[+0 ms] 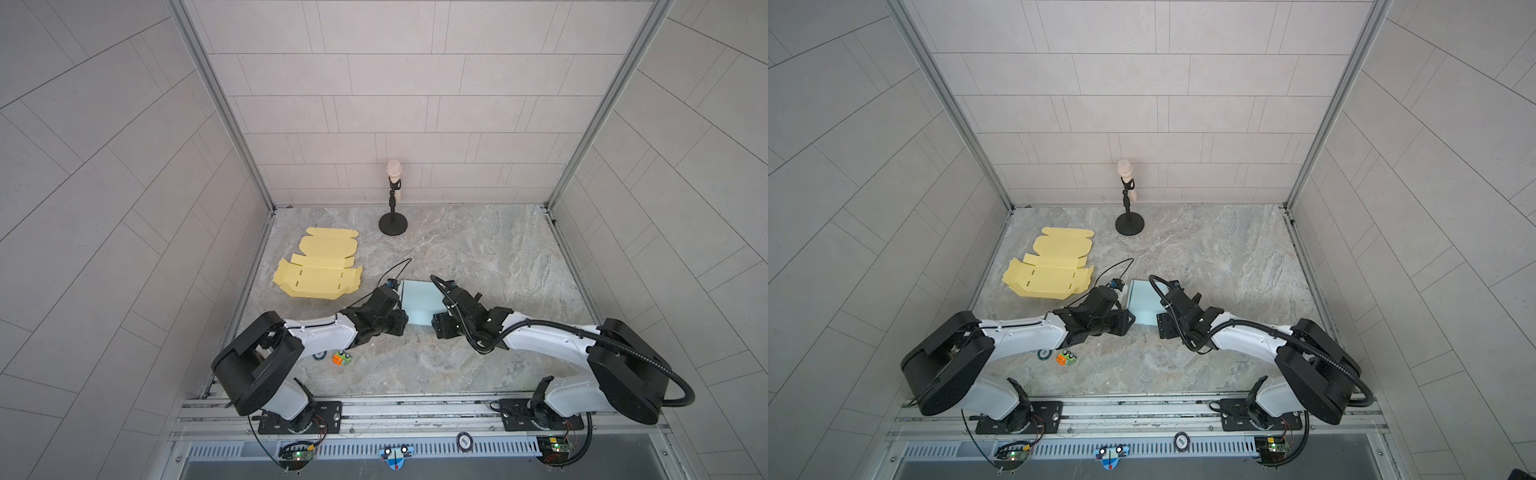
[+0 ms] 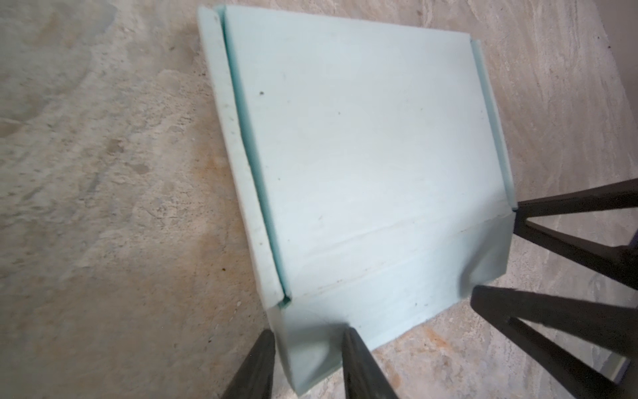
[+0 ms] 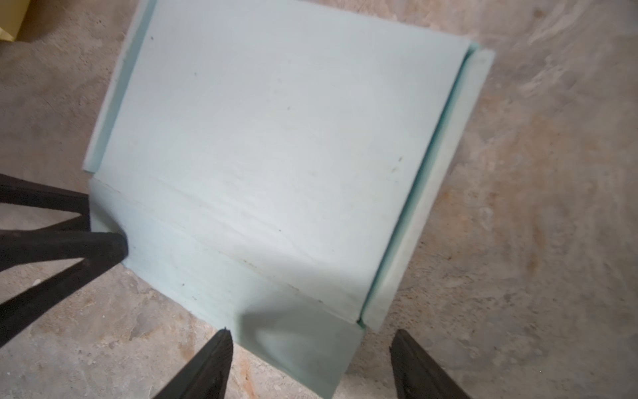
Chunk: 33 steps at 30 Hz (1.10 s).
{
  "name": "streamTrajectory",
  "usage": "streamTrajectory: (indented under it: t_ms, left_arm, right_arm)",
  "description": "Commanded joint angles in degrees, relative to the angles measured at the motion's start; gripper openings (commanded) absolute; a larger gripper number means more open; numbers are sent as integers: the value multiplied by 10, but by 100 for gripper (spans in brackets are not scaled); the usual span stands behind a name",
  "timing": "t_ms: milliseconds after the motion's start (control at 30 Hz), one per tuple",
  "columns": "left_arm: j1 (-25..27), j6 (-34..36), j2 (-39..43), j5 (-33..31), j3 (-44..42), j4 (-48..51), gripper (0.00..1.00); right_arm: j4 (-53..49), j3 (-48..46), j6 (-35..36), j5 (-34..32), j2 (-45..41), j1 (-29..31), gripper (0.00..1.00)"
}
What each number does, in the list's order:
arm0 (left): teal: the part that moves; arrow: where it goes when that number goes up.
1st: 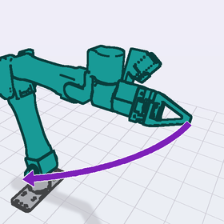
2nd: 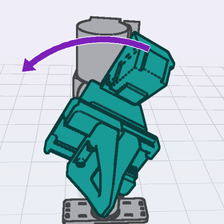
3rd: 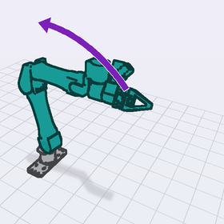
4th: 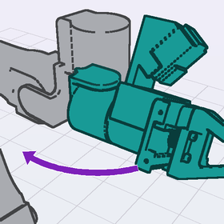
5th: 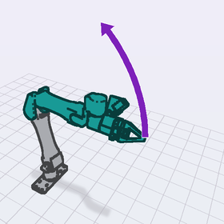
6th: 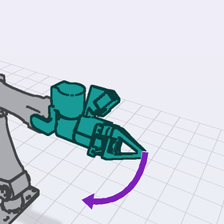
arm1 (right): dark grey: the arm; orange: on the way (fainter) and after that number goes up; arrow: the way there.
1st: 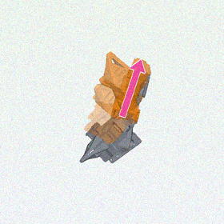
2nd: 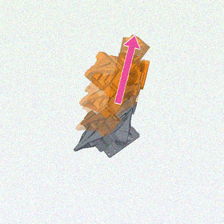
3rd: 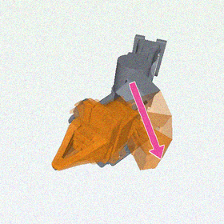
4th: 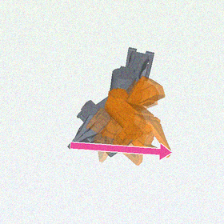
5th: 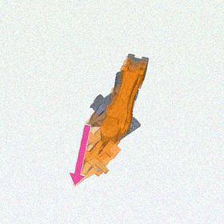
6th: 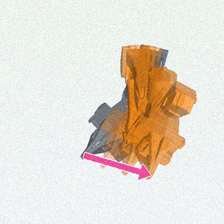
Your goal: Fold the paper box
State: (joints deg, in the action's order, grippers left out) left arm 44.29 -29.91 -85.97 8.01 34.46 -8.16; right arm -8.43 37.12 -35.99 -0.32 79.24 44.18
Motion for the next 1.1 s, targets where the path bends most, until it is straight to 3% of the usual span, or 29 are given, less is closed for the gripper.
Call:
streamTrajectory:
  t_ms: [0,400,667,1067]
  left_arm:
    - [4,10,-9,-7,12,10,36]
    - [3,13,-11,-11,17,17,36]
    - [0,17,-14,-10,27,18,36]
    - [-9,22,-32,-10,39,20,36]
  right_arm:
    - [-36,17,11,-28,-18,-4,80]
    - [-72,115,77,-51,19,-24,78]
    - [-66,180,115,-23,99,-58,75]
    - [-30,191,120,4,192,-73,71]
